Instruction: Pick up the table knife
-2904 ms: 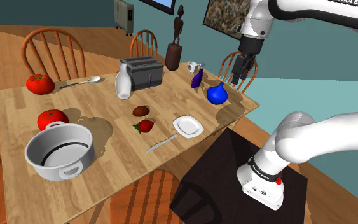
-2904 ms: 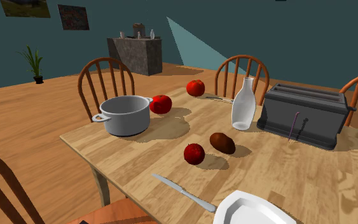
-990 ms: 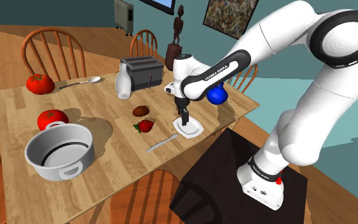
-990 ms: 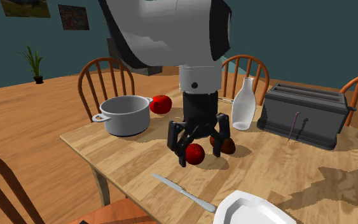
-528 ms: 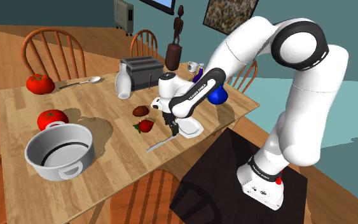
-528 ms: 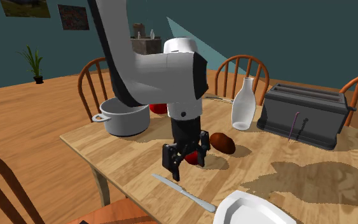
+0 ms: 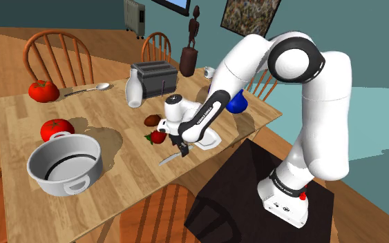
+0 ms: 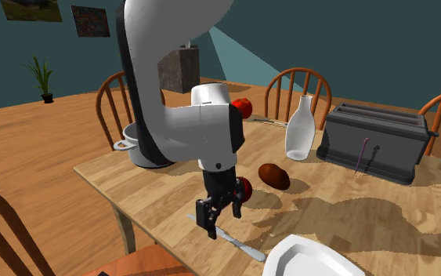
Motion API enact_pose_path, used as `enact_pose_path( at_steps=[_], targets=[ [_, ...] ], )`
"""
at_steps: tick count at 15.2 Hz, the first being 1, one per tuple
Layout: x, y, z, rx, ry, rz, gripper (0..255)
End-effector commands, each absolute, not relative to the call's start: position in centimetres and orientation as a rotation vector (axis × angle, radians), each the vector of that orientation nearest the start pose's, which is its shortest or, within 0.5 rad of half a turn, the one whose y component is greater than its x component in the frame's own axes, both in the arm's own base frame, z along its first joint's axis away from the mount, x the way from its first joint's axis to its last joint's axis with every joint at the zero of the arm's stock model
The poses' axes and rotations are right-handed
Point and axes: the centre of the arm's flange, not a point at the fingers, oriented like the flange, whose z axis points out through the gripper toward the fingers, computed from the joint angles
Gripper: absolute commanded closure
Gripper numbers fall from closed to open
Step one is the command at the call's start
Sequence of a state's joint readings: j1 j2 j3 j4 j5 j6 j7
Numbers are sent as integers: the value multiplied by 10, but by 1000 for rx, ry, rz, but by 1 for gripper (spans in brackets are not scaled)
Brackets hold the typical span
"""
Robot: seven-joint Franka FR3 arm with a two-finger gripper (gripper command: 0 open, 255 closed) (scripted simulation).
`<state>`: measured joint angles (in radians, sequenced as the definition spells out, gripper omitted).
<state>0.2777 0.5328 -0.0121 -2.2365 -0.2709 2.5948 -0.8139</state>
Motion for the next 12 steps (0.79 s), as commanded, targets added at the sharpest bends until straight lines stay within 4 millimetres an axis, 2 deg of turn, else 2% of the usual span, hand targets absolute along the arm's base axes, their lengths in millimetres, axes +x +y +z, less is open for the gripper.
enact_pose_path(
  at_steps=[1, 3, 5, 6, 12],
  targets=[
    [496, 141, 104, -2522, -1970, 323, 0],
    [496, 141, 91, -2522, -1970, 323, 0],
    [496, 141, 91, -2522, -1970, 323, 0],
    [496, 141, 91, -2522, -1970, 323, 255],
    [497, 141, 91, -2522, -1970, 323, 255]
  ],
)
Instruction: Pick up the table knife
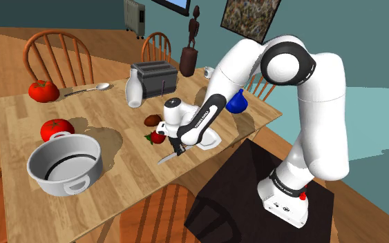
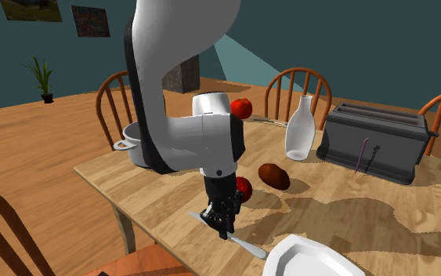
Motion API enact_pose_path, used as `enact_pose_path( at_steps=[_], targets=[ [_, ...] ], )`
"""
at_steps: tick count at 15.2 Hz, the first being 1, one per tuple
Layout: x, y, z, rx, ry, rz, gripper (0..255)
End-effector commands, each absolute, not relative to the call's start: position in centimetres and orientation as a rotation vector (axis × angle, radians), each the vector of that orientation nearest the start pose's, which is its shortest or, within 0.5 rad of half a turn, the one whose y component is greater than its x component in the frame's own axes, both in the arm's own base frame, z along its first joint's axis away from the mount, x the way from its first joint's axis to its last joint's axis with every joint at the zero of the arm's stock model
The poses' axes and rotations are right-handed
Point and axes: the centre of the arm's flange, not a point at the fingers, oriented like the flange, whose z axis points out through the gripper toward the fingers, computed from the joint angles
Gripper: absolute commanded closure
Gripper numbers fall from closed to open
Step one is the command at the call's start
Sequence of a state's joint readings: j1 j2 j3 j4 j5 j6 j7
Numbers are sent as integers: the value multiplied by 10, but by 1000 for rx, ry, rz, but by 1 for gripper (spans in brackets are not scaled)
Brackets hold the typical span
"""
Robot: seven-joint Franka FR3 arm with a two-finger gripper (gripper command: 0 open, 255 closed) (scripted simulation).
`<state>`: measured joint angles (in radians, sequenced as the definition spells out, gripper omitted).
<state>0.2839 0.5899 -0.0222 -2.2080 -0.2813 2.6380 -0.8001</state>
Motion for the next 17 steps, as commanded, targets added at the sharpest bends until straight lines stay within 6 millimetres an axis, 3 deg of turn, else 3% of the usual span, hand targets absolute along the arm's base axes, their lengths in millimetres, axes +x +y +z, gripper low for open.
enact_pose_path(
  at_steps=[1, 3, 17],
  targets=[
    [496, 141, 90, -2522, -1970, 323, 255],
    [496, 141, 91, -2522, -1970, 323, 255],
    [496, 141, 165, -2522, -1970, 323, 255]
  ],
)
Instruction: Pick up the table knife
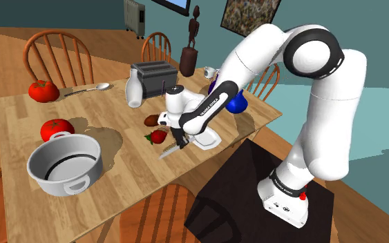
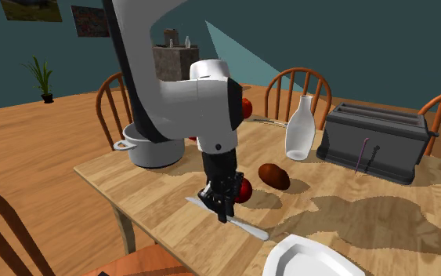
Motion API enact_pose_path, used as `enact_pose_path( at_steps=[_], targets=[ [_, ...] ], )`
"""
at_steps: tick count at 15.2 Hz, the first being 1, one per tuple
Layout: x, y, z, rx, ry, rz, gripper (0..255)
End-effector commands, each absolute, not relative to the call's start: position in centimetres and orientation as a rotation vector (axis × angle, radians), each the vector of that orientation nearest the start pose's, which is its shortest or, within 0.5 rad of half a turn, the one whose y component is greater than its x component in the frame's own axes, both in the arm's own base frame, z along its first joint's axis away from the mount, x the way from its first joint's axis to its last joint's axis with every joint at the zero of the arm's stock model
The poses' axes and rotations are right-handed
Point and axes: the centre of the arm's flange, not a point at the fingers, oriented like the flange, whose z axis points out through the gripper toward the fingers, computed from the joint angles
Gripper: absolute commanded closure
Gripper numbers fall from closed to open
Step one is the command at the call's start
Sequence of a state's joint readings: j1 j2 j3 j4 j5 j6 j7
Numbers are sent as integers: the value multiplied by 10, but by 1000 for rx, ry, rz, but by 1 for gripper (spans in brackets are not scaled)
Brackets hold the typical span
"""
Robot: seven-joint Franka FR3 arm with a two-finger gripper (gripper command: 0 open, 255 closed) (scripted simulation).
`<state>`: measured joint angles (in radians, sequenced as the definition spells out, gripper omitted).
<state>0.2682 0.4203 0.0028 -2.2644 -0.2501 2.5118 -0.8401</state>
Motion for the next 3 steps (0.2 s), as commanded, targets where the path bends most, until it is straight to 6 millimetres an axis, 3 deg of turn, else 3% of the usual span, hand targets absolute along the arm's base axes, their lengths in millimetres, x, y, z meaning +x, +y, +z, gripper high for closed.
enact_pose_path(
  at_steps=[1, 3],
  targets=[
    [496, 141, 170, -2522, -1970, 323, 255],
    [496, 141, 171, -2522, -1970, 323, 255]
  ],
)
